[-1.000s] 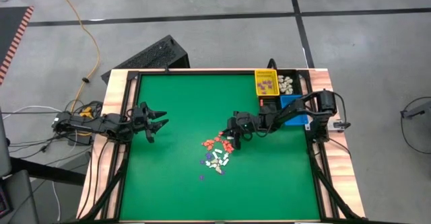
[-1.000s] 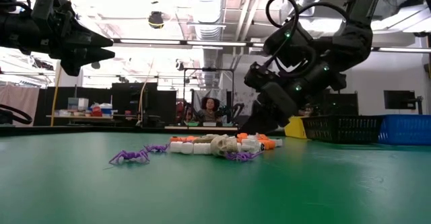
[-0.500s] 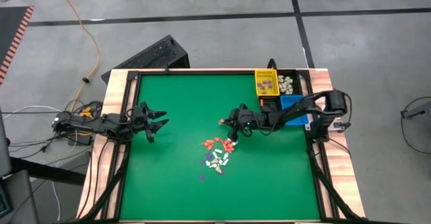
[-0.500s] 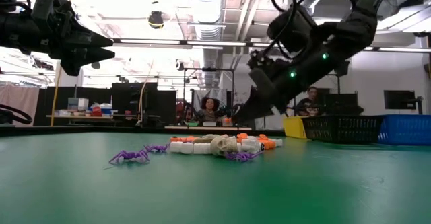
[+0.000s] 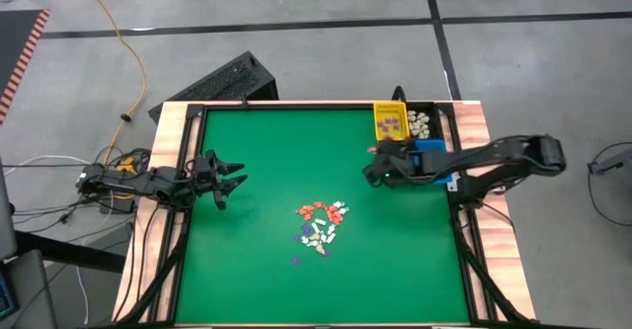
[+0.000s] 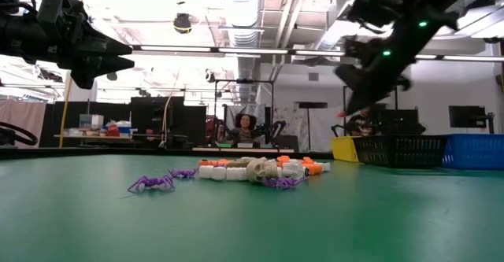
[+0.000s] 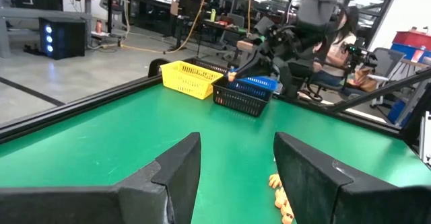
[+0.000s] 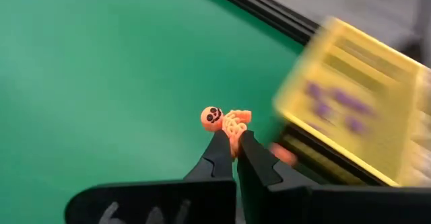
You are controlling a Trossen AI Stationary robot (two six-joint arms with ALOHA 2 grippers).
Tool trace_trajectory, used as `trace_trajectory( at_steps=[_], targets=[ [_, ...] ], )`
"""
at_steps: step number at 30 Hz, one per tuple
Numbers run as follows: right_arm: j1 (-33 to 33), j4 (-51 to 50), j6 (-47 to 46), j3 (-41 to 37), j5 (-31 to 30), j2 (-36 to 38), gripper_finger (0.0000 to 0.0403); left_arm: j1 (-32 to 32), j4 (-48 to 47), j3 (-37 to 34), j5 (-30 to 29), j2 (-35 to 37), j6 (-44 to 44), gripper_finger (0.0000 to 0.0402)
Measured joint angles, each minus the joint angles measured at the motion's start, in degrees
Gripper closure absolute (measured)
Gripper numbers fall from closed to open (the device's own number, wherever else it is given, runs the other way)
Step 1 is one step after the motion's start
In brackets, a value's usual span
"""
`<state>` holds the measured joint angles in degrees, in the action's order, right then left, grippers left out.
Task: Sort Halloween decoration
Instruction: Put the orange skeleton toy into the bottom black basket
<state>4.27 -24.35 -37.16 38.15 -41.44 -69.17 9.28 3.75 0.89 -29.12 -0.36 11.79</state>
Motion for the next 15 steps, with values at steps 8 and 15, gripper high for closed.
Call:
trace_trajectory(
  at_steps=[8, 15],
  targets=[
    [0.02, -13.74, -8.75, 0.00, -2.00, 2.78, 0.0371, 0.00, 0.00, 0.00, 0.00, 0.00, 0.00, 0.0223],
    [1.45, -16.53, -12.86, 0.00, 0.11, 2.78, 0.0290, 0.00, 0.00, 0.00, 0.00, 0.00, 0.00, 0.0223]
  ],
)
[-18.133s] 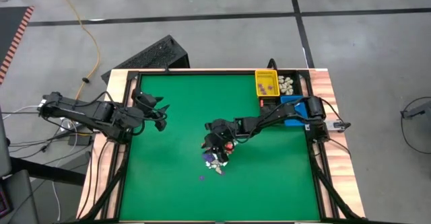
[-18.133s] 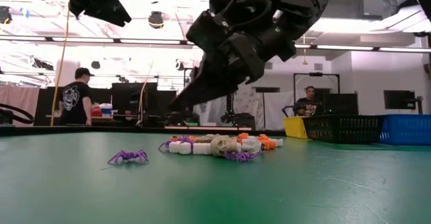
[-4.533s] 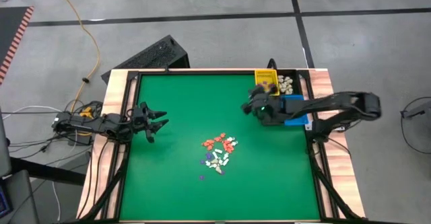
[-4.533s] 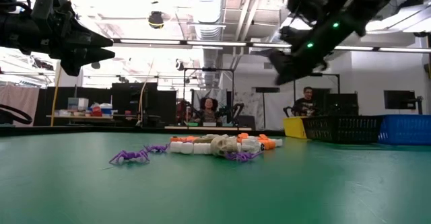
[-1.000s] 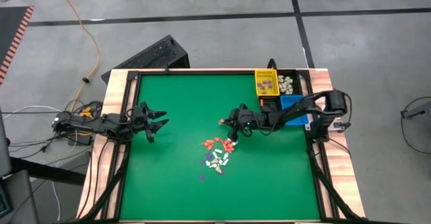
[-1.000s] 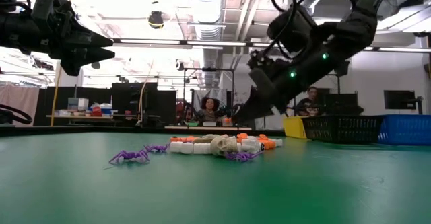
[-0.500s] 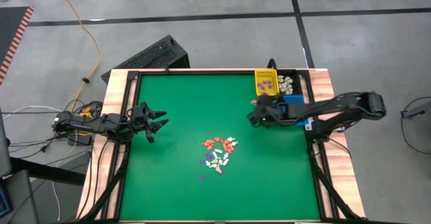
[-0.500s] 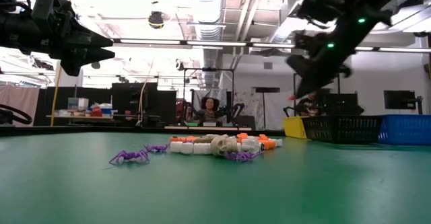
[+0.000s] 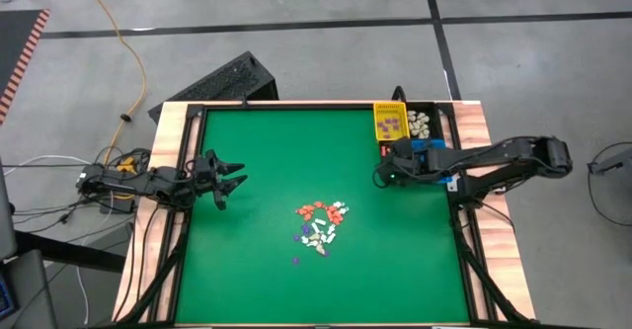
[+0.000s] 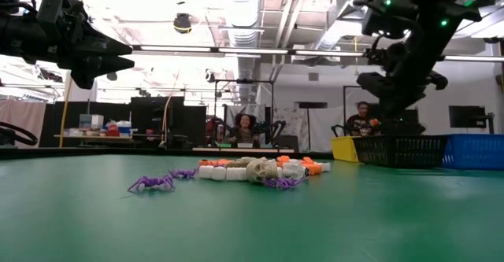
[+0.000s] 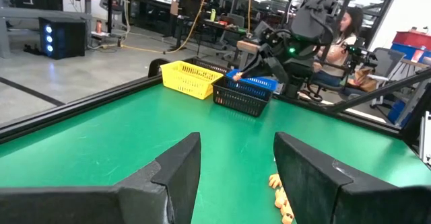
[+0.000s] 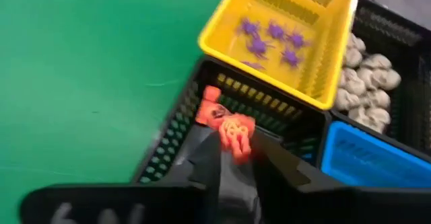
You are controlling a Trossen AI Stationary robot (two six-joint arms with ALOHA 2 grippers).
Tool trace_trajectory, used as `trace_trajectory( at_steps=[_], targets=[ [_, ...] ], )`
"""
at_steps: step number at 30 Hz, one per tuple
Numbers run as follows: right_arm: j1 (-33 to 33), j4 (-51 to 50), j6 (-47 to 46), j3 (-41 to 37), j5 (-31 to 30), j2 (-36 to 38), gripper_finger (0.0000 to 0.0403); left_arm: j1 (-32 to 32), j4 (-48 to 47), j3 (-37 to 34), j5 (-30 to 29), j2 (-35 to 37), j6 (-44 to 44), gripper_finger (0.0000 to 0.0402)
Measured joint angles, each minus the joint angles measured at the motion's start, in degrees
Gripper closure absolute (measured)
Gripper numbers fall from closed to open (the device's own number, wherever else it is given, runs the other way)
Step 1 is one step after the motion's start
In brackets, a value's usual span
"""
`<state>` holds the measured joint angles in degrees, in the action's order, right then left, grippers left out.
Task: Sort Halloween decoration
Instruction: Put the orange skeleton toy into the bottom black basket
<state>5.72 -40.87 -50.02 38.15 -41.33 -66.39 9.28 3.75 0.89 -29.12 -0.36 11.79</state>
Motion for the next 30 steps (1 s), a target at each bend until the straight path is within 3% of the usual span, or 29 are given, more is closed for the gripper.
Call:
trace_trajectory(
  at_steps=[5, 11, 17, 22, 25, 30],
  targets=[
    [1.68, -1.10, -0.67, 0.00, 2.20, -0.01, 0.0238, 0.00, 0.00, 0.00, 0.00, 0.00, 0.00, 0.0223],
    [1.31, 3.76, 2.83, 0.00, 2.62, -0.02, 0.0222, 0.00, 0.00, 0.00, 0.00, 0.00, 0.01, 0.0223],
    [-2.76, 31.65, 20.44, 0.02, 11.03, -1.65, 0.0227, 0.00, 0.00, 0.00, 0.00, -0.01, 0.00, 0.0223],
    [-5.50, 55.57, 33.30, 0.11, 17.53, -8.89, 0.0227, 0.00, 0.00, 0.00, -0.02, -0.02, 0.00, 0.0223],
    [-6.64, 62.18, 39.18, 0.10, 18.88, -14.18, 0.0227, 0.00, 0.00, 0.00, 0.00, -0.02, 0.00, 0.0223],
    [-6.76, 68.03, 39.31, 0.07, 21.20, -22.97, 0.0227, 0.00, 0.00, 0.00, 0.07, 0.00, 0.01, 0.0223]
  ],
)
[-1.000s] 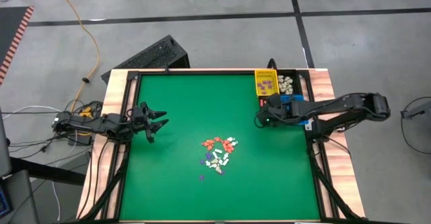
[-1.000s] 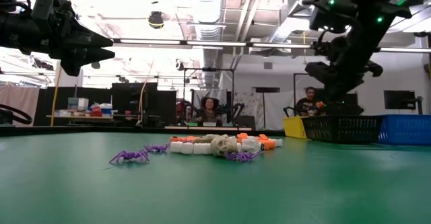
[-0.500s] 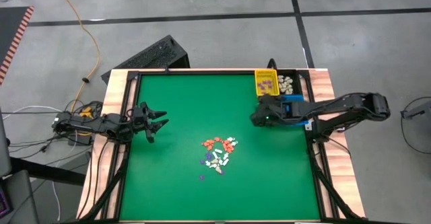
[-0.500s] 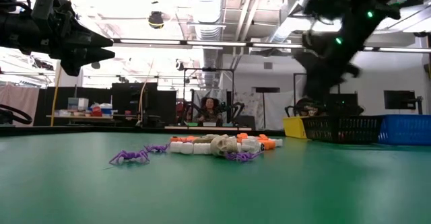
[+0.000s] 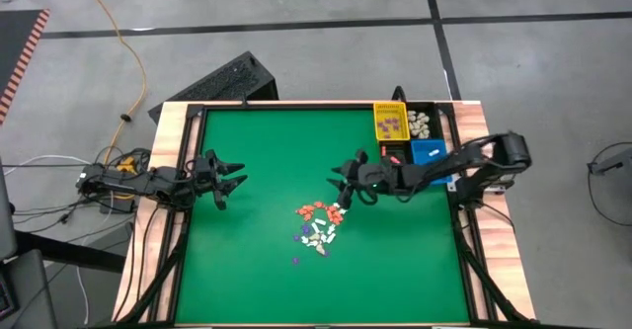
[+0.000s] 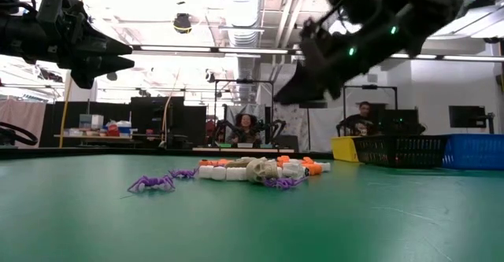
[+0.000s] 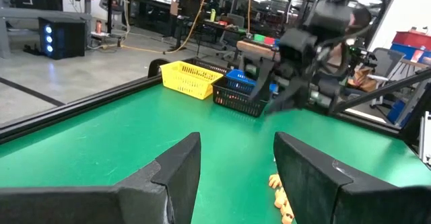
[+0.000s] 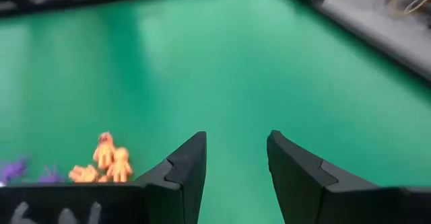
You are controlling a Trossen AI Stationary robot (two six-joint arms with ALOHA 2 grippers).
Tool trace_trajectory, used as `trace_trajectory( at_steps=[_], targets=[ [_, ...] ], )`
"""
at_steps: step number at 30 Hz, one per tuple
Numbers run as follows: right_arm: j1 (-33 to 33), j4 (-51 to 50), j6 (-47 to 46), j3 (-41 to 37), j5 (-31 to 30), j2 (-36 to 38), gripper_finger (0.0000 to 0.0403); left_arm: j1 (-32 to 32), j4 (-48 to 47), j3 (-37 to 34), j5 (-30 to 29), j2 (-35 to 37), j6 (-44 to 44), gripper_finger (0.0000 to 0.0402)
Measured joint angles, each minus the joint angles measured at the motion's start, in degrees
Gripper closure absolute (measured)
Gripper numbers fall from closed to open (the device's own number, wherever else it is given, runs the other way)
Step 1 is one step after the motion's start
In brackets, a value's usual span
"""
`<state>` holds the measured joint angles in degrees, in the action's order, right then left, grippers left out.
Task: Sort Halloween decoration
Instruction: Put the orange skeleton toy into the bottom black basket
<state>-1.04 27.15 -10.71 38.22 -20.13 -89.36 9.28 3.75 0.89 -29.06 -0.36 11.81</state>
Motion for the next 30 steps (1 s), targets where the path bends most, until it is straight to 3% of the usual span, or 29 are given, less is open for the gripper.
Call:
trace_trajectory(
  at_steps=[3, 16, 24, 30],
  targets=[
    [-0.36, 3.14, -1.38, 0.10, 3.61, -4.33, 0.0227, 0.00, -0.02, 0.00, -0.02, 0.00, -0.01, 0.0223],
    [-4.36, 0.23, -1.00, 10.14, 7.57, -16.40, 0.0227, 0.00, 0.00, 0.00, -0.04, -0.02, -0.01, 0.0223],
    [-4.46, -10.80, -0.97, 12.39, 6.75, -16.70, 0.0227, 0.00, 0.00, 0.00, -0.06, -0.02, -0.01, 0.0223],
    [-4.45, -12.03, -1.28, 12.41, 6.75, -16.83, 0.0227, 0.00, 0.00, 0.00, -0.05, -0.02, -0.01, 0.0223]
  ],
)
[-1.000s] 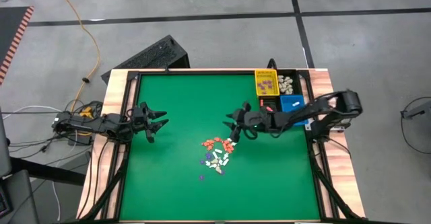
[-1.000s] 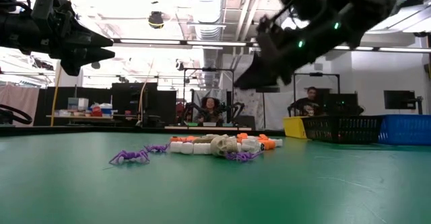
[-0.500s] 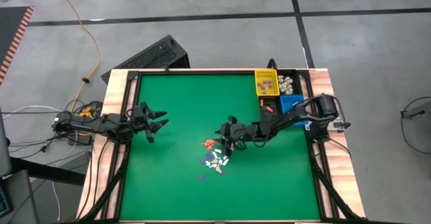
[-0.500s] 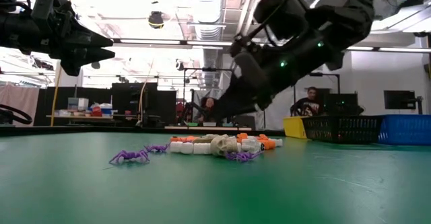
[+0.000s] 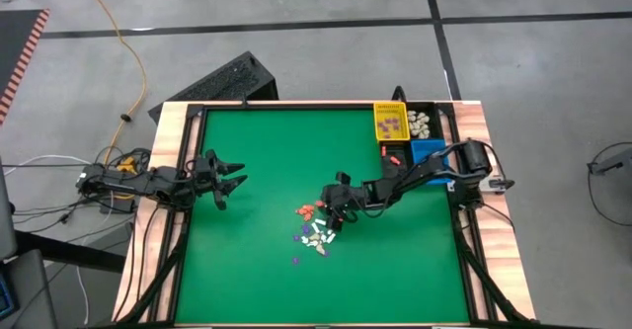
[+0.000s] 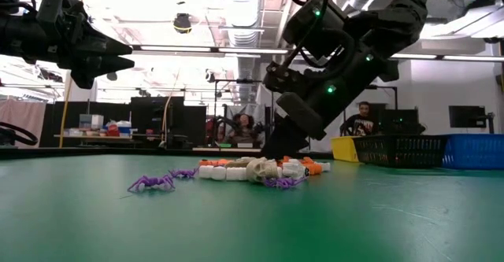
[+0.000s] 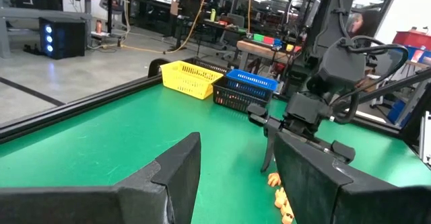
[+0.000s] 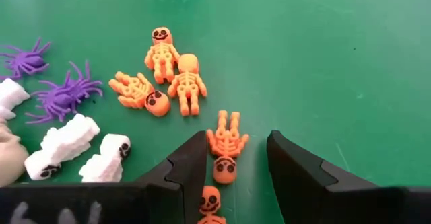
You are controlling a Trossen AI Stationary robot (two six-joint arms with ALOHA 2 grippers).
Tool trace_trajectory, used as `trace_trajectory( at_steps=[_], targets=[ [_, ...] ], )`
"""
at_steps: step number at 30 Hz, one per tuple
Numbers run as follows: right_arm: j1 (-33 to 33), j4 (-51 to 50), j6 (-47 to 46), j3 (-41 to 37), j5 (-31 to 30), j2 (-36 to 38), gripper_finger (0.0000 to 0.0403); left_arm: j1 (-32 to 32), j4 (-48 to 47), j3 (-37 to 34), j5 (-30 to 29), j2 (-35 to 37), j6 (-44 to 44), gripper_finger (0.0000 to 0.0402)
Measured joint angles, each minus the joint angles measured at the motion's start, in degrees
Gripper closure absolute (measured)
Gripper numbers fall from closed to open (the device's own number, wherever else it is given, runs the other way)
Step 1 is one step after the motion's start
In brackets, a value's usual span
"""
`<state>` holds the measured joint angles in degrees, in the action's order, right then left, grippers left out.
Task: Sort Halloween decoration
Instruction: Put the orange skeleton toy into the bottom black basket
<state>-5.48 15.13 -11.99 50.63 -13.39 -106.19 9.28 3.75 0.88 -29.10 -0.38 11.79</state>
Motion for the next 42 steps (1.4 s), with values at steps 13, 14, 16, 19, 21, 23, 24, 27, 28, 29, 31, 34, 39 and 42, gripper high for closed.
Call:
trace_trajectory(
  at_steps=[13, 14, 16, 19, 21, 23, 24, 27, 28, 29, 31, 34, 39, 42],
  targets=[
    [1.39, -2.16, -1.62, 0.07, 0.02, 0.27, 0.0367, 0.00, -0.01, -0.01, 0.00, 0.00, 0.00, 0.0223],
    [1.39, -2.12, -1.64, 0.07, 0.03, 0.30, 0.0379, 0.00, 0.00, -0.01, -0.02, 0.01, 0.01, 0.0223],
    [1.37, -2.07, -1.62, 0.07, 0.02, 0.35, 0.0387, 0.00, 0.00, -0.01, -0.01, 0.01, 0.00, 0.0223],
    [1.36, -2.17, -1.66, 0.07, 0.02, 0.62, 0.0388, 0.00, 0.00, -0.02, -0.02, 0.00, 0.00, 0.0223],
    [1.36, -2.20, -1.66, 0.02, -0.15, 1.22, 0.0388, 0.00, 0.00, -0.02, -0.04, 0.01, 0.00, 0.0223],
    [1.36, -2.91, -1.44, -0.06, -2.24, 2.61, 0.0389, 0.00, -0.01, -0.02, -0.03, 0.00, 0.01, 0.0223],
    [1.42, -3.42, -1.08, -0.17, -3.68, 3.55, 0.0389, 0.00, 0.00, -0.01, -0.01, 0.02, 0.00, 0.0223],
    [2.06, -6.05, -0.18, -0.17, -8.21, 7.11, 0.0390, 0.00, 0.00, -0.02, -0.04, 0.02, 0.00, 0.0223],
    [2.40, -7.27, -0.22, -0.15, -9.38, 8.56, 0.0390, 0.00, 0.00, -0.02, 0.00, 0.00, 0.00, 0.0223],
    [2.79, -8.67, -0.58, -0.10, -10.28, 9.91, 0.0390, 0.00, -0.02, -0.02, 0.00, 0.02, 0.00, 0.0223],
    [3.66, -12.83, -1.95, -0.11, -11.72, 13.01, 0.0390, 0.00, -0.02, 0.00, -0.01, 0.02, 0.00, 0.0223],
    [4.87, -22.15, -7.74, -0.11, -17.19, 18.36, 0.0390, 0.00, -0.02, -0.02, -0.02, 0.00, 0.00, 0.0223],
    [5.43, -44.76, -23.24, -0.07, -29.94, 26.27, 0.0390, 0.00, 0.00, -0.02, 0.00, 0.02, 0.00, 0.0223],
    [5.68, -56.87, -33.63, -0.07, -33.14, 29.84, 0.0390, 0.00, 0.00, -0.02, -0.04, 0.02, 0.00, 0.0223]
  ],
)
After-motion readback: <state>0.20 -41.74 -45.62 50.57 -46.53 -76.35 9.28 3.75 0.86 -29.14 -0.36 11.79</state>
